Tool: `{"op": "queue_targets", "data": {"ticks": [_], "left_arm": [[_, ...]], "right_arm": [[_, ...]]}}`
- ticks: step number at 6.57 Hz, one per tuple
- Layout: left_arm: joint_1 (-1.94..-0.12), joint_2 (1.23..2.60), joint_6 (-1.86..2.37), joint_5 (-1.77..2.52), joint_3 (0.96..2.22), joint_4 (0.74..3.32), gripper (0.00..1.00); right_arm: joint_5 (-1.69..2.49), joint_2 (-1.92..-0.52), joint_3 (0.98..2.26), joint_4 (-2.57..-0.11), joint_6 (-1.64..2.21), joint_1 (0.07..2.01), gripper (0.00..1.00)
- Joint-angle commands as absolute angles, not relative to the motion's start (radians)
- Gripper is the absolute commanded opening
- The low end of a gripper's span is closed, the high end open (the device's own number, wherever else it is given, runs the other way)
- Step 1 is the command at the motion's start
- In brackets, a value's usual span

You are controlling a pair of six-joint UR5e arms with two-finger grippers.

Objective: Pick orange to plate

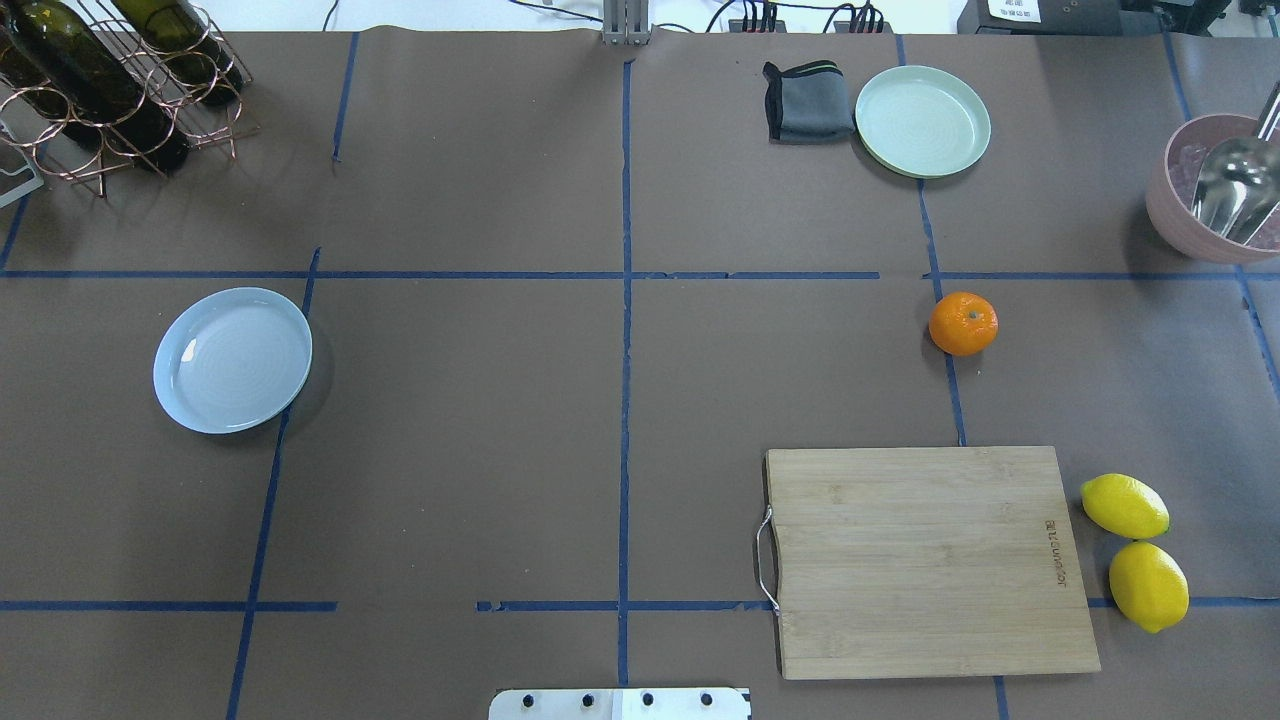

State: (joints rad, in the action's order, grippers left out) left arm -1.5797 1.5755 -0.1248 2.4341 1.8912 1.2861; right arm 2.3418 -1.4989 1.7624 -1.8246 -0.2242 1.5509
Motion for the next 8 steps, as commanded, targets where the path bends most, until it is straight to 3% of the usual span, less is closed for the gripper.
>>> {"op": "queue_targets", "data": {"ticks": [1,2,3,6,8], "left_arm": [[-1.578,1.566,-0.130,2.437,1.895,1.327,1.00],[-1.565,1.575,-0.120,2.442,1.901,1.342,1.00],[-1.422,1.578,-0.109,2.509,1.888,1.435,1.00],[-1.148,1.636,0.530,2.380,1.693,1.884,1.00],[-1.034,1.664,0.633,2.299,1.585,1.981,0.99]], "right_arm": [[2.350,-1.505,1.763,-1.821,-0.212,1.551,1.00],[2.346,-1.505,1.763,-1.821,-0.209,1.551,1.00],[2.347,-1.505,1.763,-1.819,-0.207,1.551,1.00],[2.361,-1.511,1.750,-1.818,-0.209,1.549,1.00],[2.362,-1.511,1.747,-1.818,-0.209,1.549,1.00]]}}
